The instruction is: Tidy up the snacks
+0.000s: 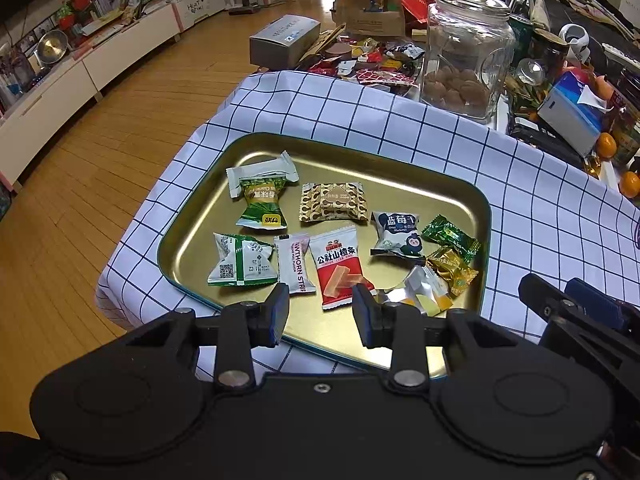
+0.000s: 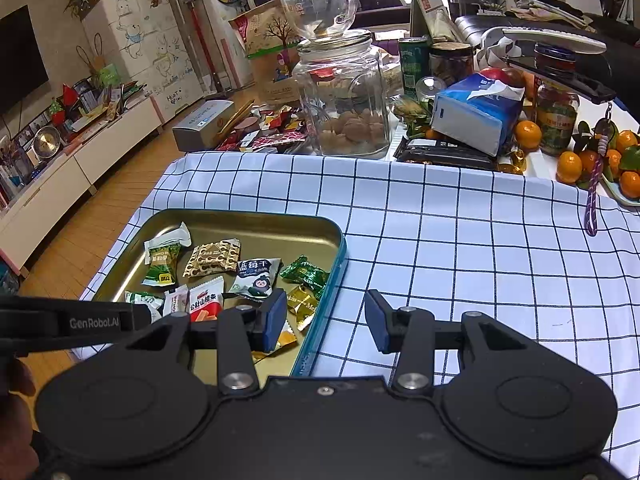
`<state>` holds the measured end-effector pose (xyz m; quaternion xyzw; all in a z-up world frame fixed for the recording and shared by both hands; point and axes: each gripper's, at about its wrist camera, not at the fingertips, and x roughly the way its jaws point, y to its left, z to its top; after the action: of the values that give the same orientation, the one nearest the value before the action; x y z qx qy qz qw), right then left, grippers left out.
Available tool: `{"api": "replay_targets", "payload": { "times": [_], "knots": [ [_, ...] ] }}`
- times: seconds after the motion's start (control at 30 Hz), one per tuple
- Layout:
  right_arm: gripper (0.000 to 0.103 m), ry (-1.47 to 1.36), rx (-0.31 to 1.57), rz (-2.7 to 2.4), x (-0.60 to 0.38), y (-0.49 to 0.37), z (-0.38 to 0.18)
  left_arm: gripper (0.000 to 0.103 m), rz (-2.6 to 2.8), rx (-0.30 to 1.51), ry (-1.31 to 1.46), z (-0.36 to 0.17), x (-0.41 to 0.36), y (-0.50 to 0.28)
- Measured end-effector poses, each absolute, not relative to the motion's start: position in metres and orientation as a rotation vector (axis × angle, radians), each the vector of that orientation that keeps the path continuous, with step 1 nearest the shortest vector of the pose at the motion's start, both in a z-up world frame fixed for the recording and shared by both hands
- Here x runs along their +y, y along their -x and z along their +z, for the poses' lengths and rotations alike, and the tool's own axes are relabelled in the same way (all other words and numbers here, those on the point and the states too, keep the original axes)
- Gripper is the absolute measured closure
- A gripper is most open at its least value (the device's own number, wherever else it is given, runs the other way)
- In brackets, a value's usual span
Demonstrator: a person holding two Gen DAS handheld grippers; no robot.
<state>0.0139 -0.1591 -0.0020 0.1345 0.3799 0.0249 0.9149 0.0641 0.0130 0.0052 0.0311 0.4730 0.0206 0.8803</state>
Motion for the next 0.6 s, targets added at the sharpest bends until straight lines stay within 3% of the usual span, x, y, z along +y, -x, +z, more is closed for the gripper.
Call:
{"api": "replay_targets", "payload": {
  "times": [0.6],
  "knots": [
    [0.057, -0.272, 0.789, 0.053, -0.1603, -0.0151, -0.003, 0.06, 0.046, 1.005, -0.054, 0.0031, 0.0141, -0.0658]
  ]
}}
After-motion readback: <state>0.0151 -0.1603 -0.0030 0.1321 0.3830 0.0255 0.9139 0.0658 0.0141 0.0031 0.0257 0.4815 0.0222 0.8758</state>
